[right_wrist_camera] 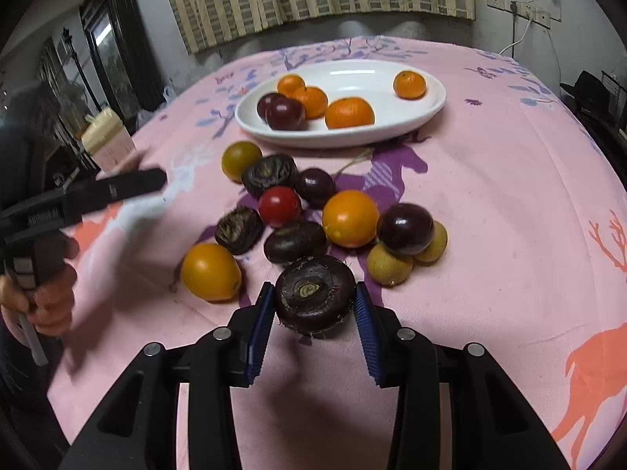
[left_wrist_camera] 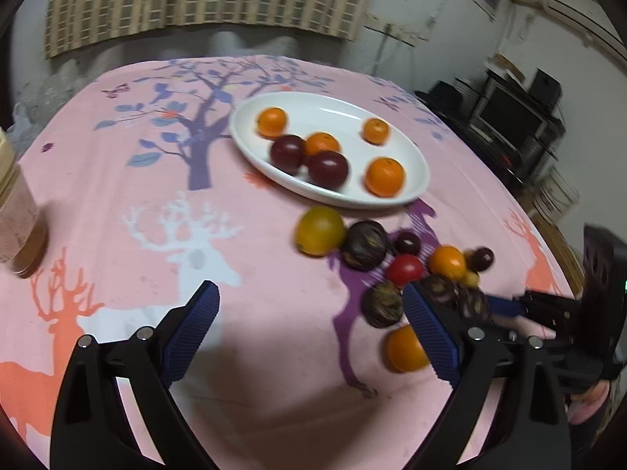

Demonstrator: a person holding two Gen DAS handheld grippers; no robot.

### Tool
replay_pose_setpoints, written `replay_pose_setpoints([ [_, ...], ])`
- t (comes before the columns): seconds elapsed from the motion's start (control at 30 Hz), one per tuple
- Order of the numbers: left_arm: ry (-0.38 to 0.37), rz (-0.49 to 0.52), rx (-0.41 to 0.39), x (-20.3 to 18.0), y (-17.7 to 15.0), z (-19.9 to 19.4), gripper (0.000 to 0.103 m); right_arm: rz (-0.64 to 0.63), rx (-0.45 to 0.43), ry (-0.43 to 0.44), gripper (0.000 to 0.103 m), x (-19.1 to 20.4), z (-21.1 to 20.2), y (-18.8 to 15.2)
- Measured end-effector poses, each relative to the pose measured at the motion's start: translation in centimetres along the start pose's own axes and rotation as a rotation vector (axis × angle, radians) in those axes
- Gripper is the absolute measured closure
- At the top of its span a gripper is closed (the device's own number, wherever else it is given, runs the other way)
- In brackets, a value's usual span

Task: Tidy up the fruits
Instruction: 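Grasp a dark brown round fruit with the right tool while the left tool grasps an orange, then place the brown fruit on the plate with the right tool while the left tool places its orange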

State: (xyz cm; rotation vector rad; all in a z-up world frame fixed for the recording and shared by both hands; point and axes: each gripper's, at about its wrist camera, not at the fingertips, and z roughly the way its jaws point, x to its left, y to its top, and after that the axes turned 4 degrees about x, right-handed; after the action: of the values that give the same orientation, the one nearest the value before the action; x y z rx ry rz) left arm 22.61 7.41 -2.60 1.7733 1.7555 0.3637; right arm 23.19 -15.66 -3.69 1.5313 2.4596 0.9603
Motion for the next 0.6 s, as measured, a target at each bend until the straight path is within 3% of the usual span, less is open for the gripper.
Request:
replay_pose_setpoints([
  [0.17,-0.102,0.126,0.055,-3.4,-1.6,0.5,0.011,0.069,-0.056,0.040,0.062,-1.3,-1.3,0.4],
  [0.27,-0.088,0.197,0.058,-5.7,-2.7,1.0,0.012,0.107,-0.068,0.029,0.062,-2.0,-1.5,0.6],
  [0.43,-0.083,0.231,0.097,-7.9,-3.5,2.4,0.029,0.110,-0.072,0.021,0.061,-2.1,-1.7,0.5],
  [0.5,-0.066,0.237,0.120,-8.3,-3.6,3.1,0.044,0.109,-0.073,0.012,0.061,-2.1,-1.7,0.6],
  [0.6,-0.042,0.218,0.138,-8.2,-3.7,3.9,0.048,0.106,-0.078,0.011,0.061,-2.1,-1.9,0.5],
])
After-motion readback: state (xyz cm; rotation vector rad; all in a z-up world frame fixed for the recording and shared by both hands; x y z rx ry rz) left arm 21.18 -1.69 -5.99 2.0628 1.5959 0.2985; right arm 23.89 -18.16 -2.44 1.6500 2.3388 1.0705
